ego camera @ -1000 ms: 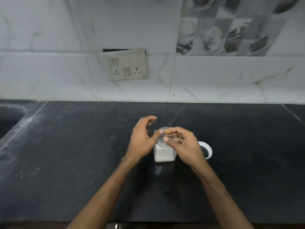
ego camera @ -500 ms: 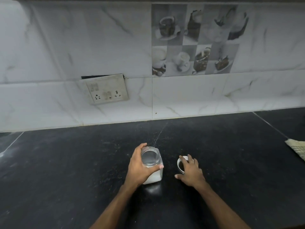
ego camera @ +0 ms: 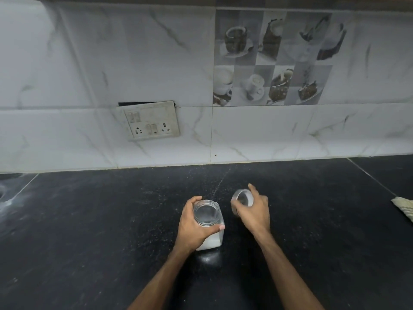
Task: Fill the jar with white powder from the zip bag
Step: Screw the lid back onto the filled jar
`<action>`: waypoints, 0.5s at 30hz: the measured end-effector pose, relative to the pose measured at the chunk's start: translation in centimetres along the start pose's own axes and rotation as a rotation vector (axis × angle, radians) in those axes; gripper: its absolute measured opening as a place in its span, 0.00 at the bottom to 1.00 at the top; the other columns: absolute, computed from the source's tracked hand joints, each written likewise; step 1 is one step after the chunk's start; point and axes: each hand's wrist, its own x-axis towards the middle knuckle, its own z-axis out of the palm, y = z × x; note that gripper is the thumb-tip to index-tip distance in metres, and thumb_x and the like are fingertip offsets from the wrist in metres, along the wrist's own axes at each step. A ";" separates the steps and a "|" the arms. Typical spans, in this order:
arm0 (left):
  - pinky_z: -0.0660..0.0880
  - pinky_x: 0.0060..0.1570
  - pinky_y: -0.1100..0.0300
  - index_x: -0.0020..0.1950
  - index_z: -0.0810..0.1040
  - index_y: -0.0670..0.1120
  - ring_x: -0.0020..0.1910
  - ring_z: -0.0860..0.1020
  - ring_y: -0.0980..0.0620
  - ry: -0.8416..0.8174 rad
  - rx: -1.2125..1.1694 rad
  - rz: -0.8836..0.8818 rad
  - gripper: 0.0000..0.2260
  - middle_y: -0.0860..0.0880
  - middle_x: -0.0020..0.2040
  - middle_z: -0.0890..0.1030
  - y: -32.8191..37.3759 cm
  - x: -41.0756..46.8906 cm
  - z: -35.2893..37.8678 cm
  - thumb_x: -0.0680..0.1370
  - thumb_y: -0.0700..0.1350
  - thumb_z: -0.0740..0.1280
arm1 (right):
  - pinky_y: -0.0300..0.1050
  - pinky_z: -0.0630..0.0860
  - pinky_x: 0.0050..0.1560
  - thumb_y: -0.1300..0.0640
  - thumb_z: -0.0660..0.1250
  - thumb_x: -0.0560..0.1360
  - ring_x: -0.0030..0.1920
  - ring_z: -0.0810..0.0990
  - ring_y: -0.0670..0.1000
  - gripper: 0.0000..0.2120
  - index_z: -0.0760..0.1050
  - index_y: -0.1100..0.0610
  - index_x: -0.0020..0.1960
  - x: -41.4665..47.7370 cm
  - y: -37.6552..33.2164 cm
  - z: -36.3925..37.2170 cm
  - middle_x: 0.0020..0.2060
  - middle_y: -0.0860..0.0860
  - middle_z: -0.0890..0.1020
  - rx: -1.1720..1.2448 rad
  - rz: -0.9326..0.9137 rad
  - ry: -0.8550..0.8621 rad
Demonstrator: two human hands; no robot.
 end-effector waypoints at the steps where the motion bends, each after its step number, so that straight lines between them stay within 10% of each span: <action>1: 0.74 0.62 0.56 0.64 0.67 0.59 0.61 0.76 0.58 0.002 -0.007 -0.005 0.44 0.57 0.61 0.76 0.0 0.0 0.0 0.53 0.61 0.82 | 0.45 0.74 0.56 0.46 0.75 0.68 0.58 0.75 0.50 0.35 0.67 0.46 0.72 -0.5 -1.1 -0.1 0.62 0.51 0.69 0.112 -0.048 0.048; 7: 0.75 0.60 0.57 0.64 0.67 0.58 0.59 0.77 0.59 0.003 -0.049 -0.021 0.44 0.57 0.59 0.77 0.0 -0.2 0.2 0.53 0.58 0.83 | 0.35 0.79 0.52 0.58 0.81 0.65 0.56 0.81 0.46 0.29 0.68 0.49 0.58 -3.5 -3.7 0.9 0.59 0.51 0.77 0.625 -0.232 -0.061; 15: 0.79 0.55 0.54 0.61 0.68 0.60 0.55 0.80 0.58 0.023 -0.093 -0.024 0.35 0.56 0.57 0.80 0.0 -0.2 0.2 0.59 0.49 0.80 | 0.50 0.79 0.57 0.52 0.79 0.59 0.60 0.77 0.48 0.31 0.72 0.48 0.59 -4.8 -1.5 4.0 0.57 0.46 0.73 0.404 -0.443 -0.134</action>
